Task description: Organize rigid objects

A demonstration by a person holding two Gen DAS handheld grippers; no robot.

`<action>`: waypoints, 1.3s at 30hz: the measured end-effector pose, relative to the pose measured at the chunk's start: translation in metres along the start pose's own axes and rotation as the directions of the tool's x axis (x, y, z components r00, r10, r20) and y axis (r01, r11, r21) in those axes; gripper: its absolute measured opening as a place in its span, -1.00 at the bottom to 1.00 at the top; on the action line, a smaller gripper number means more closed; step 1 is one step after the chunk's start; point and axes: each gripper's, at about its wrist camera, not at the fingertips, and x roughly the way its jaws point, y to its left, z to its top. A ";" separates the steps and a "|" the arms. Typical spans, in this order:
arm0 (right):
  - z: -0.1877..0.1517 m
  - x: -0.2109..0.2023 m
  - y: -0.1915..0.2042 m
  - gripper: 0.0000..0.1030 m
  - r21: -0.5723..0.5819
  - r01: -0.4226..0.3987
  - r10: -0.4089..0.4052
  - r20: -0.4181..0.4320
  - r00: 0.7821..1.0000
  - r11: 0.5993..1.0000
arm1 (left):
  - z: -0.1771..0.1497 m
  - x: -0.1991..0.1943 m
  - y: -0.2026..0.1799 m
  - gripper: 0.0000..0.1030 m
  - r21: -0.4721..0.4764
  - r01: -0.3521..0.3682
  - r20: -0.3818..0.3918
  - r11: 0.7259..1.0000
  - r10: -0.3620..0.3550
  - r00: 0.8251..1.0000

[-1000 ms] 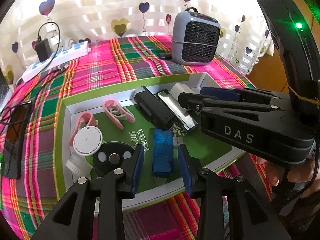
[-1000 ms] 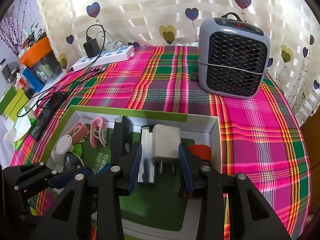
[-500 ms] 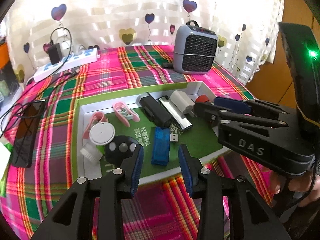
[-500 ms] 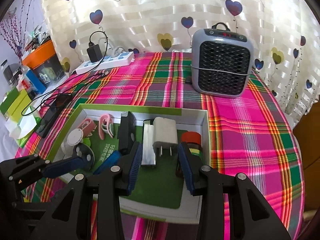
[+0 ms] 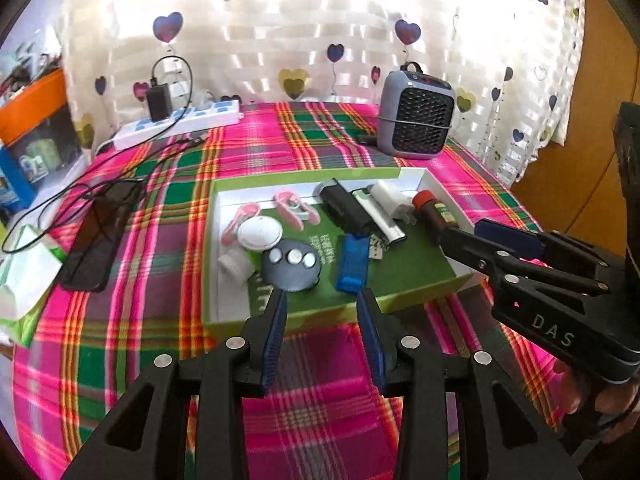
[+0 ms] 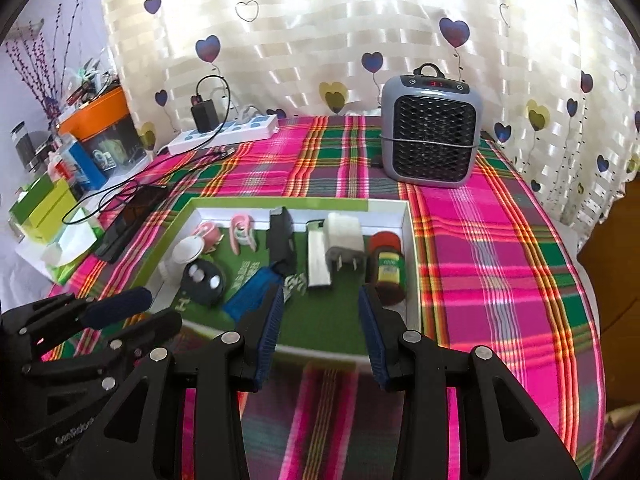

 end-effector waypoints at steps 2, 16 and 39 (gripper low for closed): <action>-0.003 -0.002 0.003 -0.22 -0.006 0.002 -0.002 -0.006 1.000 1.000 | -0.005 -0.004 0.000 -0.32 -0.003 -0.012 0.002 1.000 0.012 1.000; -0.044 -0.010 0.011 -0.22 -0.032 0.067 -0.069 -0.067 0.995 0.997 | -0.047 -0.008 0.005 -0.31 -0.026 -0.042 -0.050 0.999 0.041 0.998; -0.091 -0.019 0.012 -0.22 -0.026 0.076 -0.079 -0.123 0.989 0.997 | -0.085 -0.014 0.000 -0.31 -0.046 -0.089 -0.083 0.995 0.085 0.993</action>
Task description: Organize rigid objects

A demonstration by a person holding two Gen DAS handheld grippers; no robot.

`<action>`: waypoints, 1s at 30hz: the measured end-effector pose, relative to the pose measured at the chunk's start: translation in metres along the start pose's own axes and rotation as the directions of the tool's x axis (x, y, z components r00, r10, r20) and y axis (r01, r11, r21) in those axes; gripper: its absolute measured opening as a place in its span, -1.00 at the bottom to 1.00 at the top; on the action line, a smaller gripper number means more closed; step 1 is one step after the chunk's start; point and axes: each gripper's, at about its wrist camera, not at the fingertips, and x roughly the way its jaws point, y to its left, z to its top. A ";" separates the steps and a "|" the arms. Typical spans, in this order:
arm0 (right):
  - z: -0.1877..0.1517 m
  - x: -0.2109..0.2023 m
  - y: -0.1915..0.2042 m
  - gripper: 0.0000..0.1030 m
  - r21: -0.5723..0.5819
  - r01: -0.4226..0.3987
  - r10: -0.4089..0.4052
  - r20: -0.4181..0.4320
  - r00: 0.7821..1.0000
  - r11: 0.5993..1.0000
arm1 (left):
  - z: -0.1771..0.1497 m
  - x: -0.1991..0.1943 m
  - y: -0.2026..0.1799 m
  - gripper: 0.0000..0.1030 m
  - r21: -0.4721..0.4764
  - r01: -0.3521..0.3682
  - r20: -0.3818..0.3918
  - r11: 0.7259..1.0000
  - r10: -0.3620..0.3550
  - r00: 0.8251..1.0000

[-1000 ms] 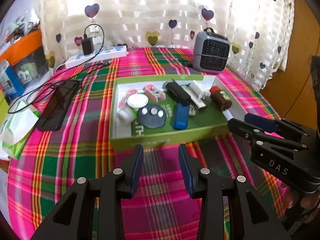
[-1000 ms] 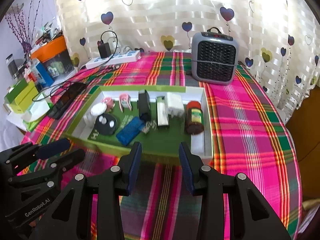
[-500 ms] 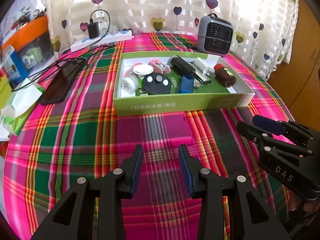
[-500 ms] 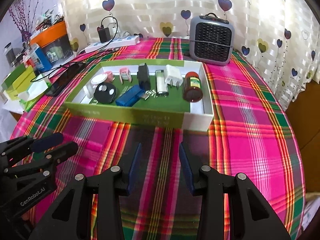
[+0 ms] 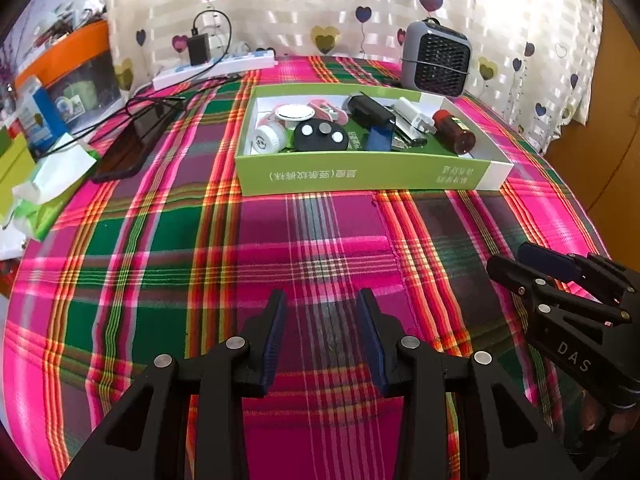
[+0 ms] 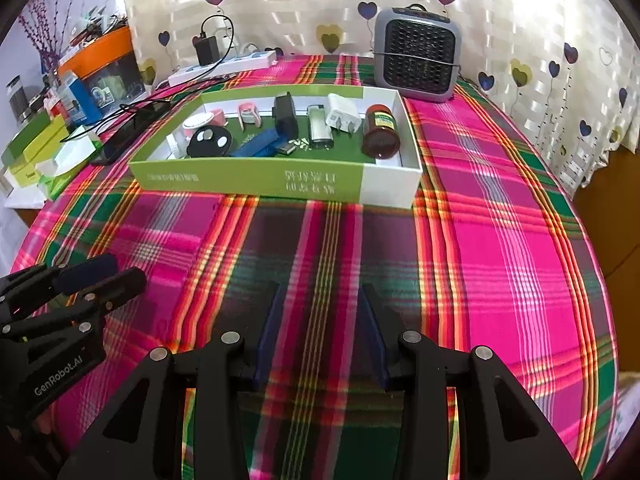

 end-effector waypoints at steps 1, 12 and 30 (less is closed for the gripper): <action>-0.001 0.000 -0.001 -0.22 0.003 0.002 -0.002 0.000 1.000 1.000 | -0.001 0.000 0.000 -0.31 0.000 0.002 0.000 1.000 -0.002 1.000; -0.013 -0.007 -0.003 -0.22 0.030 0.045 -0.045 0.012 0.999 0.999 | -0.014 -0.006 -0.006 -0.31 0.003 -0.033 0.029 0.999 0.033 0.999; -0.030 -0.015 -0.007 0.07 0.059 0.086 -0.090 0.064 0.994 0.994 | -0.028 -0.013 -0.019 -0.26 -0.001 -0.080 0.070 0.997 0.080 0.994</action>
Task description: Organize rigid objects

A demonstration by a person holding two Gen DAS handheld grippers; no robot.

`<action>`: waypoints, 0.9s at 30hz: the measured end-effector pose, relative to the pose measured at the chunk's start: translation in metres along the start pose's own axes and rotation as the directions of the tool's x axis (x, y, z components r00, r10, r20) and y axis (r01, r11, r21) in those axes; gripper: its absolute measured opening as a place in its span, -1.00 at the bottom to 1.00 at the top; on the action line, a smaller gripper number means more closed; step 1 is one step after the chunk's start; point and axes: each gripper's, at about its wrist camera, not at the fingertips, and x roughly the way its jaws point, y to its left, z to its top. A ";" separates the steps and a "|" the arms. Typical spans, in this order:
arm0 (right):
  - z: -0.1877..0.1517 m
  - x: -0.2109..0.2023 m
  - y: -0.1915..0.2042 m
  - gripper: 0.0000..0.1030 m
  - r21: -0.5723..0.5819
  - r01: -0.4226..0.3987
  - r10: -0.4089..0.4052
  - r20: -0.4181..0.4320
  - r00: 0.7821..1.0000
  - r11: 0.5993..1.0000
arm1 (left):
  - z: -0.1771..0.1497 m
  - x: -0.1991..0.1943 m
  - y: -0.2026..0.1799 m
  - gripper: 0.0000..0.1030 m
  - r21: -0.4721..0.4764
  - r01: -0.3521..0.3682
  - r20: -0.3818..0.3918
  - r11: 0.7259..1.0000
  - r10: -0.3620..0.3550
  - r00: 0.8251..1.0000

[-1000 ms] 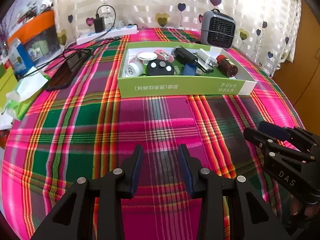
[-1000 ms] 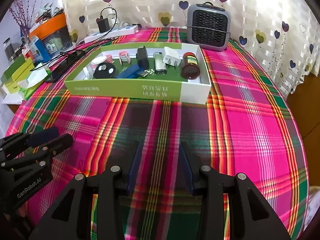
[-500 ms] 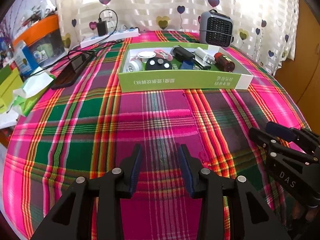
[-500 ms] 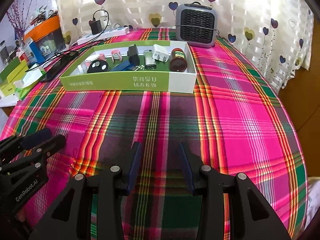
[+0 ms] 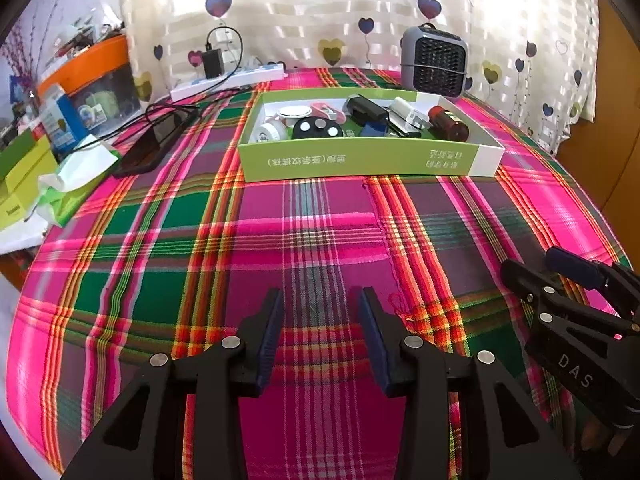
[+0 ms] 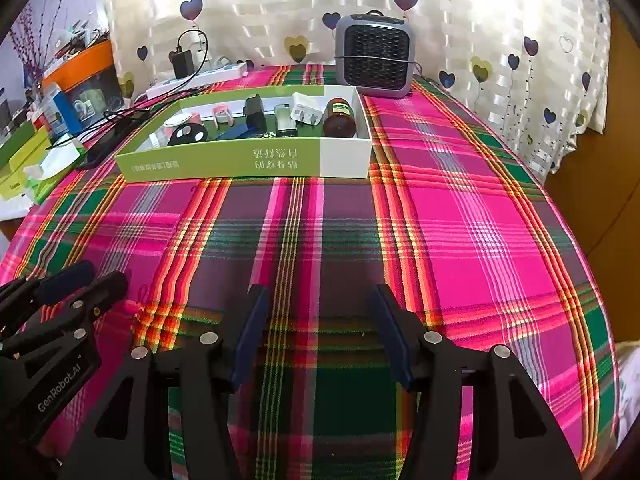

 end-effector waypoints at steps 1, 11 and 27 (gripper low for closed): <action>0.000 0.000 0.000 0.07 0.001 0.000 0.000 0.002 1.000 1.000 | 0.000 0.000 0.000 -0.26 -0.001 0.002 0.001 1.000 -0.002 1.000; -0.002 -0.001 -0.001 0.07 0.002 0.000 0.000 0.022 1.000 1.000 | -0.001 -0.001 0.001 -0.26 -0.002 0.005 0.008 1.000 -0.005 1.000; -0.003 -0.001 0.000 0.08 0.002 0.001 -0.001 0.022 1.000 1.000 | -0.002 -0.002 0.000 -0.26 -0.003 0.006 0.014 1.000 -0.006 1.000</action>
